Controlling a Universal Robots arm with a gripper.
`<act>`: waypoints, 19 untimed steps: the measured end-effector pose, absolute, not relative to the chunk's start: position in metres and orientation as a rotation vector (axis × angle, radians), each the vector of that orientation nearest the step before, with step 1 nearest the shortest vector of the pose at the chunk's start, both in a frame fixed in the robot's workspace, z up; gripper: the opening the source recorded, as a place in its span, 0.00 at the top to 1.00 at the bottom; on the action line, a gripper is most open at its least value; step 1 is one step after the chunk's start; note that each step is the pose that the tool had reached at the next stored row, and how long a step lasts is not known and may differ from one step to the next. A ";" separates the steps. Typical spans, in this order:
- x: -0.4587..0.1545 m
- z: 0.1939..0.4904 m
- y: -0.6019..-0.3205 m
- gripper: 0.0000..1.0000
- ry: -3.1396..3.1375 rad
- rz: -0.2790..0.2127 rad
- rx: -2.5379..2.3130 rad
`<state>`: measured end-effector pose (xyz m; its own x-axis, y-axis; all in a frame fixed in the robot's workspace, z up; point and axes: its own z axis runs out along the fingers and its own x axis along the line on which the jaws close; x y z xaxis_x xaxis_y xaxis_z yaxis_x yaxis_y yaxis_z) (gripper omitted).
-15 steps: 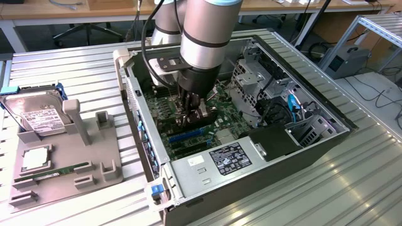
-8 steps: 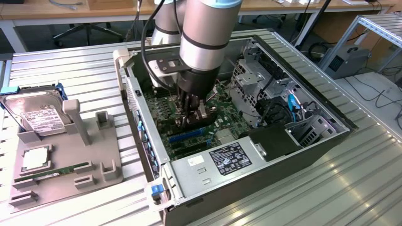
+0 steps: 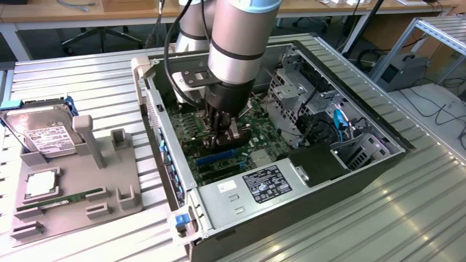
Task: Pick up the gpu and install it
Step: 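Insert the gpu into the slot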
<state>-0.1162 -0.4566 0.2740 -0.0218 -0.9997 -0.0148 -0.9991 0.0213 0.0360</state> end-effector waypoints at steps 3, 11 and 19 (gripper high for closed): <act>-0.116 0.272 -0.457 0.73 -2.234 -0.056 2.187; -0.116 0.268 -0.456 0.73 -2.237 -0.055 2.183; -0.117 0.267 -0.453 0.73 -2.251 -0.044 2.160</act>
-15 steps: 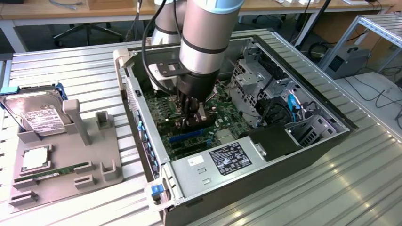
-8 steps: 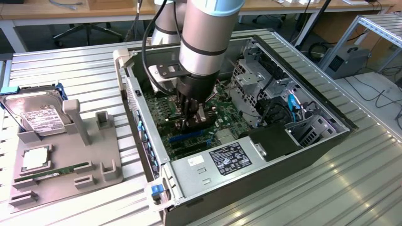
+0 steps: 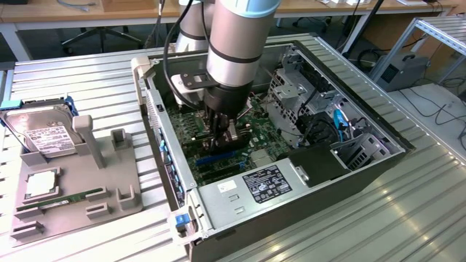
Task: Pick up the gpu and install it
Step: 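Insert the gpu into the slot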
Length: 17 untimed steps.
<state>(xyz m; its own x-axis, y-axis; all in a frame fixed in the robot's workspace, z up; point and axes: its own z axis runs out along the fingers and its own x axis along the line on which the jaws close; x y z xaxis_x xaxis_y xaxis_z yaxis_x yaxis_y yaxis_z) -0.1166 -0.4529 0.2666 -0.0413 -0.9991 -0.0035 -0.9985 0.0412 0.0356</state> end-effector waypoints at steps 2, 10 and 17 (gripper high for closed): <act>-0.117 0.267 -0.453 0.73 -2.254 -0.042 2.154; -0.118 0.266 -0.453 0.73 -2.256 -0.038 2.149; -0.122 0.264 -0.453 0.73 -2.255 -0.036 2.149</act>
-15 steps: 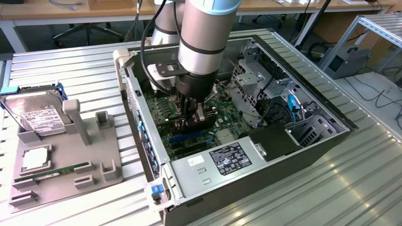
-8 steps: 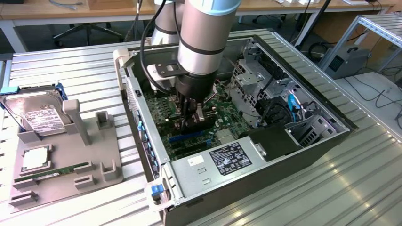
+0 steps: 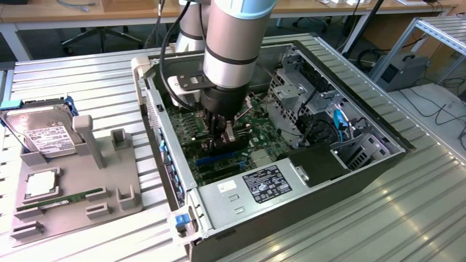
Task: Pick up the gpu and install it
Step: 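Insert the gpu into the slot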
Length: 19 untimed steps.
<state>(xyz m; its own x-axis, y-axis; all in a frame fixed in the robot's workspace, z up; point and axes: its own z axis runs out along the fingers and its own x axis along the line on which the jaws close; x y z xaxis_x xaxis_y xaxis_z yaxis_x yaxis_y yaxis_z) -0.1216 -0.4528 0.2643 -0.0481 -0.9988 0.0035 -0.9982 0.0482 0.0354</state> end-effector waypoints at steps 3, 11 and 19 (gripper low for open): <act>-0.122 0.263 -0.453 0.73 -2.254 -0.035 2.148; -0.122 0.261 -0.453 0.73 -2.245 -0.033 2.156; -0.122 0.261 -0.453 0.73 -2.242 -0.033 2.159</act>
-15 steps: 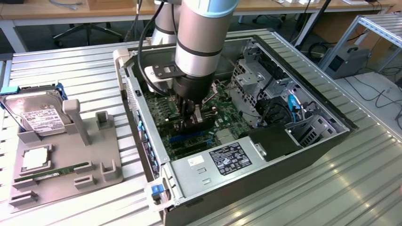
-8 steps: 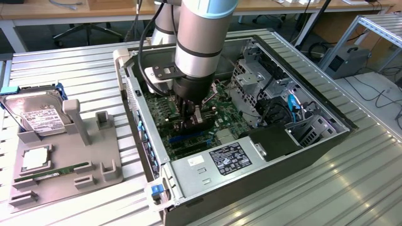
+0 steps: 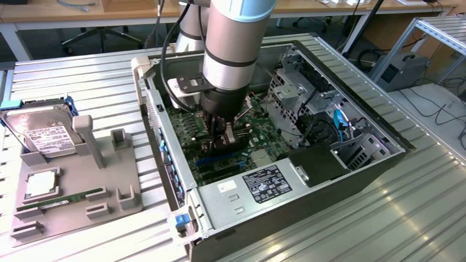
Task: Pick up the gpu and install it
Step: 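Insert the gpu into the slot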
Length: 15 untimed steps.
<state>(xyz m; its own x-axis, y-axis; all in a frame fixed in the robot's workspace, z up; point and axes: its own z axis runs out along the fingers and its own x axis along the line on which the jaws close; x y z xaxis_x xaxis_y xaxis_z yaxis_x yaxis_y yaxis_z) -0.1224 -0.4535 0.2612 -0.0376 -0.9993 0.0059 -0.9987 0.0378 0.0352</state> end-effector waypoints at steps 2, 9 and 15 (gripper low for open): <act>-0.122 0.261 -0.454 0.73 -2.242 -0.033 2.159; -0.122 0.261 -0.454 0.73 -2.240 -0.032 2.161; -0.122 0.261 -0.454 0.73 -2.240 -0.032 2.161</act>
<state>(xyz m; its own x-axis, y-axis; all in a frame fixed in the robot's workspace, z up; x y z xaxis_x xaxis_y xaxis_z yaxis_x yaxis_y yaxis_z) -0.1223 -0.4543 0.2615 -0.0358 -0.9993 0.0072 -0.9987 0.0360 0.0351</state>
